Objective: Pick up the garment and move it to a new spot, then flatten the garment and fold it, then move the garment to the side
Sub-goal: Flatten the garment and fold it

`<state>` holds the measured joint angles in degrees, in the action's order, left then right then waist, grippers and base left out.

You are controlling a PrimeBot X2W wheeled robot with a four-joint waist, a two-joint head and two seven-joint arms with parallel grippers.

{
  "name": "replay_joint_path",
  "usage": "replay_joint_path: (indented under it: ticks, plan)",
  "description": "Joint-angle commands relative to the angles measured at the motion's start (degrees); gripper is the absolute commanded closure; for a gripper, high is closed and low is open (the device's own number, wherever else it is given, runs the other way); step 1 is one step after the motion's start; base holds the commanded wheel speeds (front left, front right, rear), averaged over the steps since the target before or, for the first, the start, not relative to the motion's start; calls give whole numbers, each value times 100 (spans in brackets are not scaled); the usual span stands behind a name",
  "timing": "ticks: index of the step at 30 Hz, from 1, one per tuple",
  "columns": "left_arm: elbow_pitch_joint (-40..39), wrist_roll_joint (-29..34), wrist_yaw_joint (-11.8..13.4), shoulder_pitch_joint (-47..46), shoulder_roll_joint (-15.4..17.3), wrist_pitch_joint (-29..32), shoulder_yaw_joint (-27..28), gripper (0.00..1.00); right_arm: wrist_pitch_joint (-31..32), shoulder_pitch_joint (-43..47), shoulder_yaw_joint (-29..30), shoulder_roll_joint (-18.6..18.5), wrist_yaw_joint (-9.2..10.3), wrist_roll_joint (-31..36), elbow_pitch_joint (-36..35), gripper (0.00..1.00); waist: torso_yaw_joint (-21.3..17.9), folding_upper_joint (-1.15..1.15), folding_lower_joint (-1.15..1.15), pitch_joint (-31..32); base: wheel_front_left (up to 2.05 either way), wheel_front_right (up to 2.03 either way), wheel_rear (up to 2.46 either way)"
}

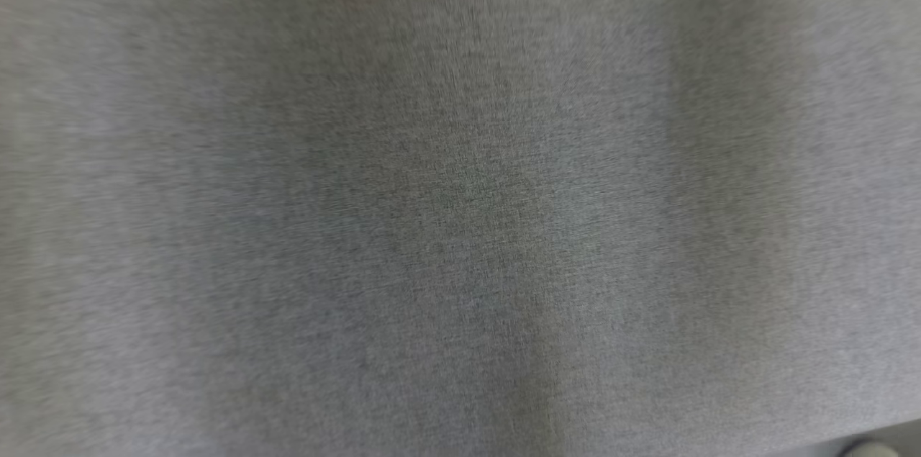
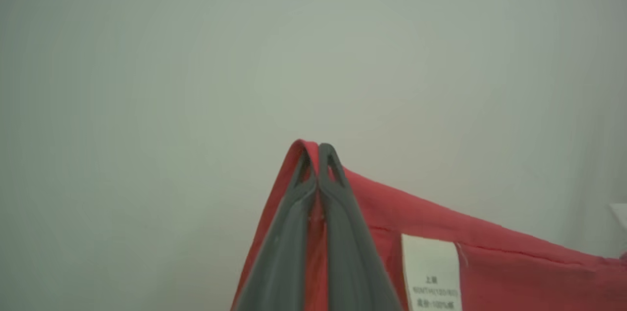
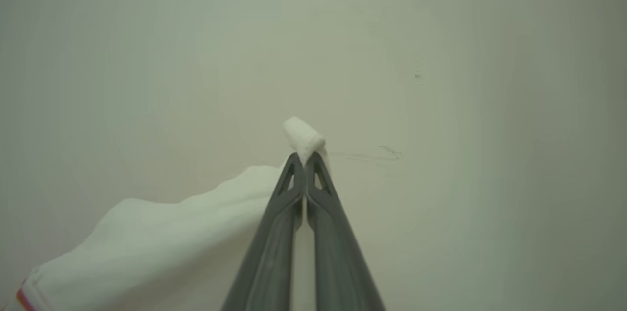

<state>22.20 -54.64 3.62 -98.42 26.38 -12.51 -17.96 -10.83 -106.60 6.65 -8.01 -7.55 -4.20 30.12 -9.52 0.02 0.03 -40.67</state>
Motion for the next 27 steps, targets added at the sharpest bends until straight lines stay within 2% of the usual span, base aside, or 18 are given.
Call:
replay_joint_path:
  ticks: [1,7,8,12,14,17,21,27]
  plan:
    - [21,56,-138,-148,-38,-66,-11,100,-36,-142,32,-11,13,87,70,100,-114,-2,-3,-750,0,0,0]
    - [260,141,-537,243,-188,-205,-106,100,-154,327,-150,8,13,208,386,100,34,-2,-3,-935,0,0,0]
    - [260,141,-537,243,-188,-205,-106,100,-154,327,-150,8,13,208,386,100,34,-2,-3,-935,0,0,0]
    - [378,48,-778,687,-239,-201,-234,100,-178,777,-392,-78,13,51,376,100,129,-2,-3,-722,0,0,0]
    - [427,-103,-876,1187,-257,-58,-369,100,-17,1238,-533,-183,13,-204,326,100,178,-2,-3,-423,0,0,0]
    - [414,-303,-940,1667,-215,231,-496,100,467,1714,-736,-257,13,-461,202,100,191,-2,-3,-7,0,0,0]
    - [249,-615,-1000,2556,-142,622,-673,100,1509,2659,-1051,-352,13,-836,21,100,196,-2,-3,610,0,0,0]
    - [-158,-1184,-877,3898,-156,931,-716,100,2614,4148,-1189,-577,13,-1260,-707,100,272,-2,-3,1427,0,0,0]
